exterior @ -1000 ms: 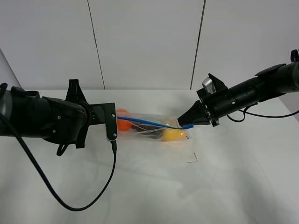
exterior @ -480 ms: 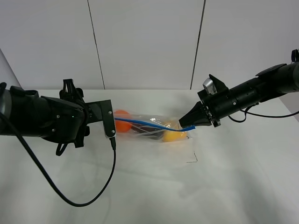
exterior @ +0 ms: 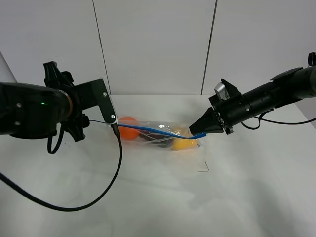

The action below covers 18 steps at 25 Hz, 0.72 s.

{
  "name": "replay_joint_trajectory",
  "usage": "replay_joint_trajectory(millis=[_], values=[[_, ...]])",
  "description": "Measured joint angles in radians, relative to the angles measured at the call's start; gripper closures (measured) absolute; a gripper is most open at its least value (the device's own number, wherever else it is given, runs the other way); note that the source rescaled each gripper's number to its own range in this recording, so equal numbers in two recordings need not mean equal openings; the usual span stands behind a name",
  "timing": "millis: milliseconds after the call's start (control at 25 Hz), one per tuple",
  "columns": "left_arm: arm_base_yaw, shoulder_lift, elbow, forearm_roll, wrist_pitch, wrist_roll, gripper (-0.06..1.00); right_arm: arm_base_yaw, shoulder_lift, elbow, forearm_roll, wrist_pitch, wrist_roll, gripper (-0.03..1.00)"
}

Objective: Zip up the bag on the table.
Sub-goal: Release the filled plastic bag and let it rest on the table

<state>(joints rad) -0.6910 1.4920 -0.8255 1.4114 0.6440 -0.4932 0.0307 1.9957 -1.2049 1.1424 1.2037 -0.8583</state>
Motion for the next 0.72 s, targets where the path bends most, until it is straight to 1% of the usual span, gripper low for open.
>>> replay_joint_trajectory(millis=[120, 360, 520, 640, 720], values=[[0.0, -0.051, -0.009, -0.009, -0.005, 0.002, 0.2, 0.0, 0.0, 0.0, 0.0, 0.0, 0.0, 0.97], [0.042, -0.083, -0.116, -0.092, -0.002, 0.009, 0.2, 0.0, 0.0, 0.0, 0.0, 0.0, 0.0, 0.97], [0.056, -0.087, -0.164, -0.132, 0.003, 0.047, 0.2, 0.0, 0.0, 0.0, 0.0, 0.0, 0.0, 0.97], [0.063, -0.089, -0.17, -0.178, -0.005, 0.056, 0.2, 0.0, 0.0, 0.0, 0.0, 0.0, 0.0, 0.97], [0.083, -0.089, -0.17, -0.23, -0.024, 0.059, 0.2, 0.0, 0.0, 0.0, 0.0, 0.0, 0.0, 0.97]])
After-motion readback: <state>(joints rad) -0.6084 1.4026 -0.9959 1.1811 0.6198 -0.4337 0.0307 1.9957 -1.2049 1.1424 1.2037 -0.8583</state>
